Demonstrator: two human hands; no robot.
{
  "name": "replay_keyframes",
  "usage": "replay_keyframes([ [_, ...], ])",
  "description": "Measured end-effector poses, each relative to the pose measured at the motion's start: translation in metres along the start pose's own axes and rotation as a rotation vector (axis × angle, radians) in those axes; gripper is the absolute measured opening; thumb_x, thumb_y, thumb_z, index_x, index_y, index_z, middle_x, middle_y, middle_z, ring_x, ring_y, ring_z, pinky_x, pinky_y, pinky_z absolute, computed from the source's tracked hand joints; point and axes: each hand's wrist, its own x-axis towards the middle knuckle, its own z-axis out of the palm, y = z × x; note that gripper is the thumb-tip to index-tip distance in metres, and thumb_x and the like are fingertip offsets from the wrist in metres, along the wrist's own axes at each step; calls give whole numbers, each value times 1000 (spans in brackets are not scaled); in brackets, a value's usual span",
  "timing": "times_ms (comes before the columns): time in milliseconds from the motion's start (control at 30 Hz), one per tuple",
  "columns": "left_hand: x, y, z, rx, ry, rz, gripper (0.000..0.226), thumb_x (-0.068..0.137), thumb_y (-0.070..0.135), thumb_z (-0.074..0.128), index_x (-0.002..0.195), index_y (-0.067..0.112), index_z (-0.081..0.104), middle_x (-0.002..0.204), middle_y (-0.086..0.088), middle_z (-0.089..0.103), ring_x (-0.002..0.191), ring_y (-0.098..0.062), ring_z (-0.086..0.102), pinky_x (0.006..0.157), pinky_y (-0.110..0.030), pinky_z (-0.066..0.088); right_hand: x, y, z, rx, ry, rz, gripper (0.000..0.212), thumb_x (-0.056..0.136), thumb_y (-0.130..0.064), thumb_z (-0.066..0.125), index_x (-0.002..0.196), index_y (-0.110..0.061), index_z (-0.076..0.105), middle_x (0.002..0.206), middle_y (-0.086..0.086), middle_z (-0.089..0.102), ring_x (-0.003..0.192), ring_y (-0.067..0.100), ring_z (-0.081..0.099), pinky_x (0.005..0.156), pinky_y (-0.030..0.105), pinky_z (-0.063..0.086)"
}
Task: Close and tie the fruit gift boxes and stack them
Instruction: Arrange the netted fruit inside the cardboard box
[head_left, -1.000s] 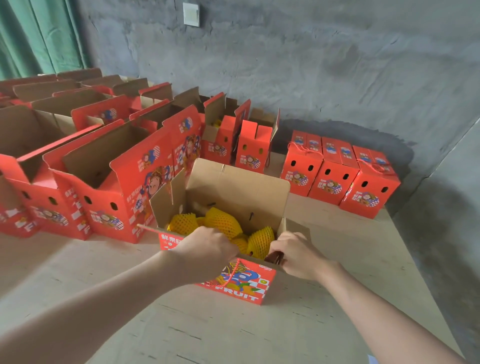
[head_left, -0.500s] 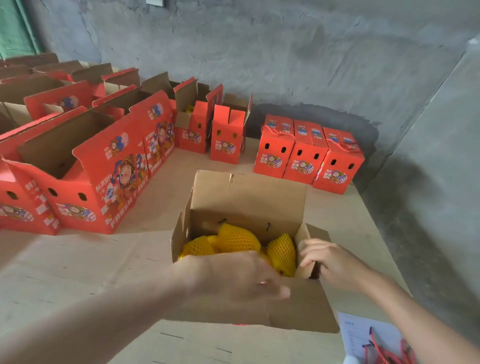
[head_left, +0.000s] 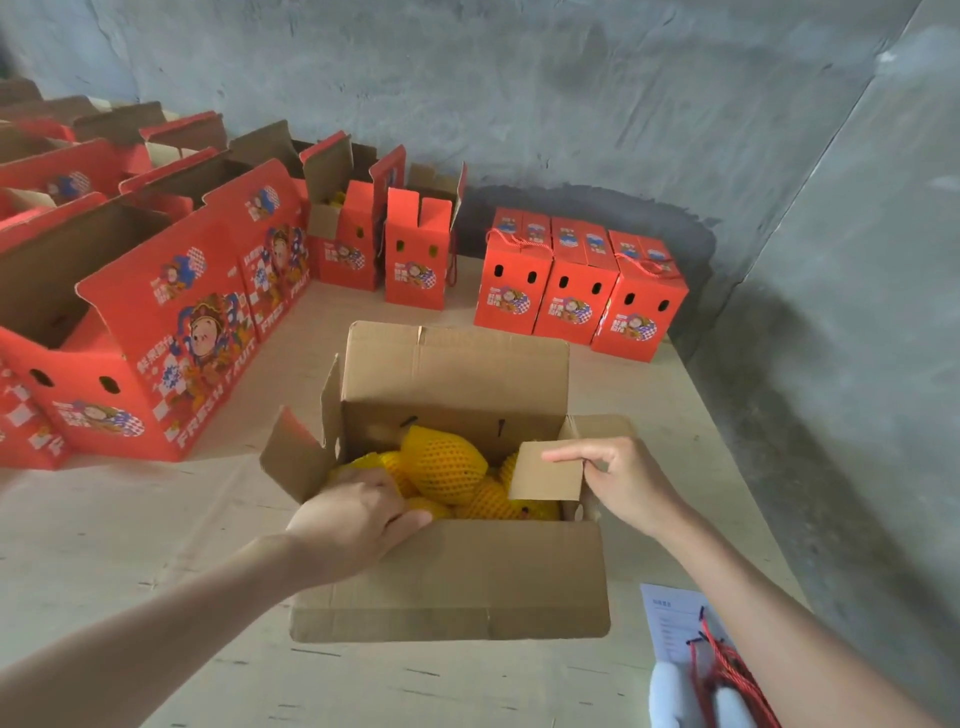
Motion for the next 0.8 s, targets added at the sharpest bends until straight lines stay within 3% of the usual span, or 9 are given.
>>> replay_keyframes([
  [67,-5,0,4,-2,28,-6,106,63,87,-13,89,24,67,99,6,56,96,-13,49,85,-28,42,1,-5,5,19,14,-7,45,90,11,48,104,-24,73,112,-14,61,87,3,67,71,10,51],
  [100,-6,-1,5,-3,16,-4,106,59,91,-11,90,25,66,98,8,54,97,-12,48,83,-27,42,2,-9,7,35,17,-23,45,90,12,48,106,-22,72,111,-15,60,76,-12,62,65,2,44],
  [133,-6,-2,6,6,1,2,102,57,92,-5,91,25,65,97,9,51,97,-12,46,81,-25,42,4,-12,9,55,16,-37,45,90,12,48,108,-22,70,111,-16,59,72,-21,56,66,-2,40],
  [200,-6,-3,7,47,5,21,92,59,92,8,91,26,64,96,10,49,98,-11,45,80,-23,40,7,-18,12,102,3,-42,49,91,10,46,110,-29,66,113,-24,57,88,-24,52,79,-2,39],
  [367,-5,-2,13,75,75,38,53,80,74,44,91,26,65,98,9,54,101,-12,47,82,-24,42,15,-26,16,270,-138,28,54,86,8,47,115,-36,60,120,-20,59,116,-8,51,99,10,38],
  [467,-6,0,15,64,224,117,37,80,59,61,83,23,69,88,4,62,92,-17,57,77,-26,47,17,-30,16,417,-117,32,35,83,-17,58,112,-35,65,110,-14,69,106,10,62,85,12,46],
  [600,-8,0,17,33,225,115,40,86,60,52,90,24,69,93,5,63,94,-16,54,81,-26,45,23,-31,18,451,-65,28,51,91,0,55,128,-35,56,82,20,70,88,54,53,87,40,54],
  [700,-8,0,15,15,230,134,39,87,59,52,90,24,69,90,6,63,91,-15,56,79,-26,46,25,-30,18,431,-43,26,68,89,6,53,139,-38,43,50,6,40,57,34,34,65,31,46],
  [800,-8,1,14,13,294,170,31,81,52,66,76,21,69,75,4,64,77,-18,60,65,-28,50,23,-34,17,464,-84,17,51,88,9,53,119,-31,57,60,-2,61,64,17,57,66,22,45],
])
